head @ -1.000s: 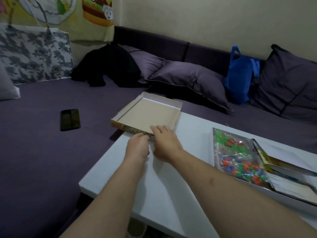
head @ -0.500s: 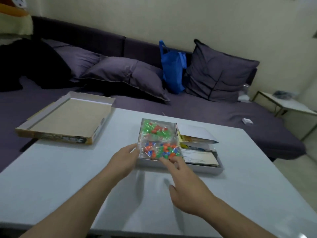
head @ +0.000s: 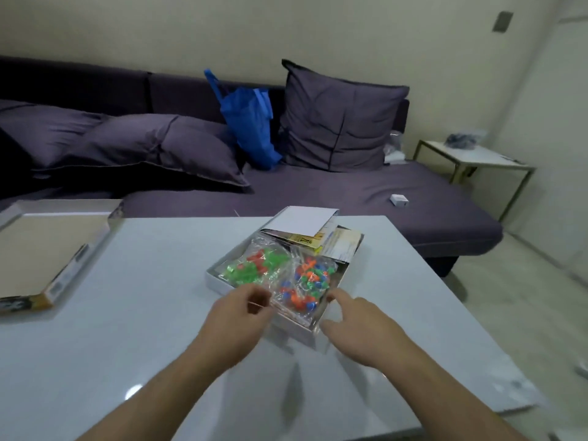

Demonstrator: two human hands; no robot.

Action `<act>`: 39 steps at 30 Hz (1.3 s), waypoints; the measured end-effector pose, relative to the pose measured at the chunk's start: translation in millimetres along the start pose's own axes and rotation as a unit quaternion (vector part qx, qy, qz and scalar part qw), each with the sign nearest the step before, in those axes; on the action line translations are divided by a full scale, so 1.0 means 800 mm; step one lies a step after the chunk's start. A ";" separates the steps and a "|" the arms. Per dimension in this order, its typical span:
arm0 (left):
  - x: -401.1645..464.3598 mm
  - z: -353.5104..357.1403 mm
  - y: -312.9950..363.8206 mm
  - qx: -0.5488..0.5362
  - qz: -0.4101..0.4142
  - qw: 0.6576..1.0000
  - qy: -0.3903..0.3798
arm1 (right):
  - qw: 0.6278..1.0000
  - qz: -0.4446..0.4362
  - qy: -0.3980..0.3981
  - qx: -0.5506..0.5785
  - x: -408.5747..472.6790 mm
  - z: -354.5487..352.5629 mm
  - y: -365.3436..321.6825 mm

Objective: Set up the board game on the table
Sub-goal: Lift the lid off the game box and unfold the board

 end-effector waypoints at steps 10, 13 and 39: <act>0.059 -0.034 -0.031 0.087 -0.124 0.980 0.128 | 1.000 -0.008 0.012 -0.014 0.018 0.010 0.015; 0.062 -0.006 -0.012 0.084 -0.087 0.989 0.086 | 0.998 0.039 0.036 0.019 0.033 -0.011 0.065; 0.107 0.211 0.124 -0.043 0.006 0.999 0.016 | 0.940 0.195 0.241 0.142 0.111 -0.101 0.288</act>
Point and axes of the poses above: each hand's wrist, its own x-axis towards the middle knuckle, its own z-axis out of the palm, y = z × x, the point moved 8 cm from there along x, towards the middle knuckle
